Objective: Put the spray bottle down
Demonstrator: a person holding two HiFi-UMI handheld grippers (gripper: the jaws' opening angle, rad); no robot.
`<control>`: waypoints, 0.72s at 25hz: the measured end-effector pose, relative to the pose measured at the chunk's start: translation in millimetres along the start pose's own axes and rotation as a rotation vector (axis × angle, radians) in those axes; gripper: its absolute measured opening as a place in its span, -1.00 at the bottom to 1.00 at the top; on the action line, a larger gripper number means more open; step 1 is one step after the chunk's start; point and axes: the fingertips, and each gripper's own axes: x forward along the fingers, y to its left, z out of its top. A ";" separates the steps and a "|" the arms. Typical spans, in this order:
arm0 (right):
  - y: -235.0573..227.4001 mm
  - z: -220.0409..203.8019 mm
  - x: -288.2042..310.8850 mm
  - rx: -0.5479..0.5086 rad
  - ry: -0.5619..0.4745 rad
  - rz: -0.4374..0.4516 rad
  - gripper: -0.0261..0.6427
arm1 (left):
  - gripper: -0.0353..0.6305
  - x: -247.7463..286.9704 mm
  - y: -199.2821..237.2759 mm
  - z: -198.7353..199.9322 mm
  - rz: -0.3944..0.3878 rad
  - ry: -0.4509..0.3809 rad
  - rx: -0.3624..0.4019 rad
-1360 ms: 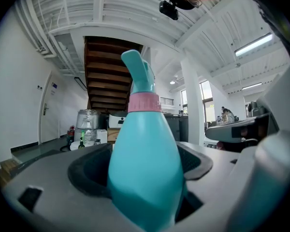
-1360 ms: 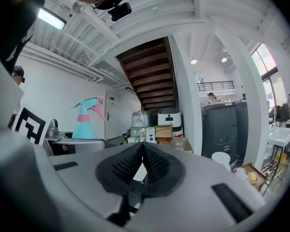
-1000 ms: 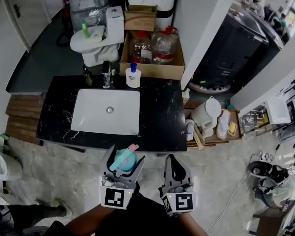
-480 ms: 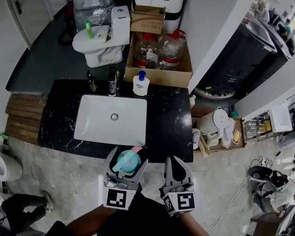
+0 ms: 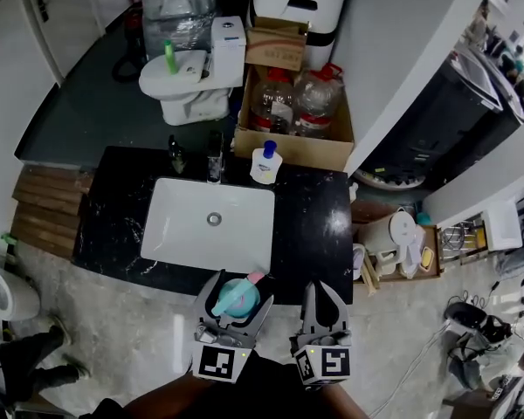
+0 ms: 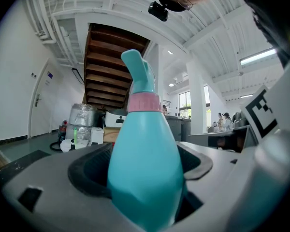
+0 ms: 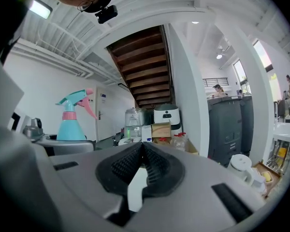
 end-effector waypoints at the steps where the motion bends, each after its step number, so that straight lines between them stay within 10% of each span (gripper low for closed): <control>1: -1.9 0.1 0.7 0.001 0.002 -0.010 -0.88 | 0.31 0.0 1.8 -0.9 -0.002 0.004 0.002; 12: -69.5 8.7 -1.7 0.002 -0.011 -0.153 -0.88 | 0.31 -5.9 17.9 2.1 0.034 -0.014 -0.010; 18: -39.4 8.6 1.3 -0.025 -0.021 -0.060 -0.88 | 0.31 1.4 10.1 3.1 0.015 0.000 0.008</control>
